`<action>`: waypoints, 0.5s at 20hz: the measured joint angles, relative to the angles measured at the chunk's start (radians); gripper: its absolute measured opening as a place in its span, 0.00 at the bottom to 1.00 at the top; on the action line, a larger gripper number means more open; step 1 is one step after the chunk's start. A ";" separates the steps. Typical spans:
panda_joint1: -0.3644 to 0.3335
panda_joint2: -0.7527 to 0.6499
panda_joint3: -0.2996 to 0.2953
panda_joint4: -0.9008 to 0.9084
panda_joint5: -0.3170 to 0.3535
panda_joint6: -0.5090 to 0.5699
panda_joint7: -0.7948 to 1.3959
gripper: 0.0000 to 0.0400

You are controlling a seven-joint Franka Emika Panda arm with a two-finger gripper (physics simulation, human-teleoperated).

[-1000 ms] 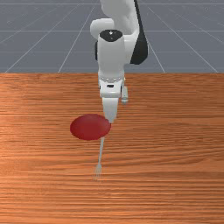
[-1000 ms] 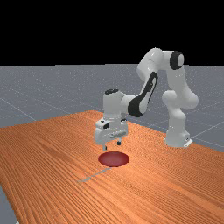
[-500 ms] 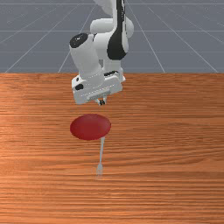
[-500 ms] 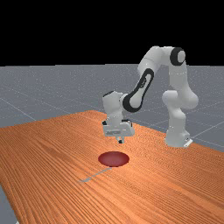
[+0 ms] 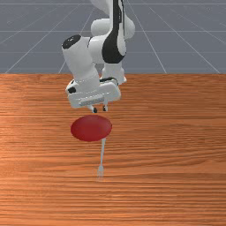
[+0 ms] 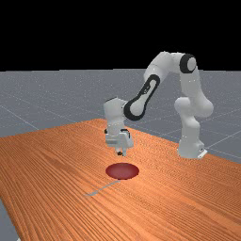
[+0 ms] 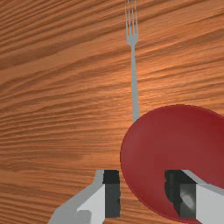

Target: Put the fork on the plate

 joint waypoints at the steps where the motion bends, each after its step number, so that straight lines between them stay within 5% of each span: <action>1: 0.001 0.043 0.001 0.058 -0.001 0.003 0.011 0.63; 3: 0.006 0.159 0.000 0.192 -0.005 0.009 0.058 0.86; 4: 0.008 0.236 -0.002 0.270 -0.009 0.012 0.084 0.53; 5: 0.011 0.308 -0.003 0.334 -0.013 0.018 0.103 0.32; 6: 0.016 0.379 -0.005 0.392 -0.019 0.030 0.122 0.28; 7: 0.023 0.438 -0.007 0.438 -0.024 0.044 0.140 0.47; 8: 0.031 0.488 -0.011 0.476 -0.030 0.059 0.156 0.37; 9: 0.041 0.537 -0.019 0.518 -0.040 0.071 0.173 0.62; 10: 0.050 0.558 -0.030 0.548 -0.054 0.064 0.200 0.59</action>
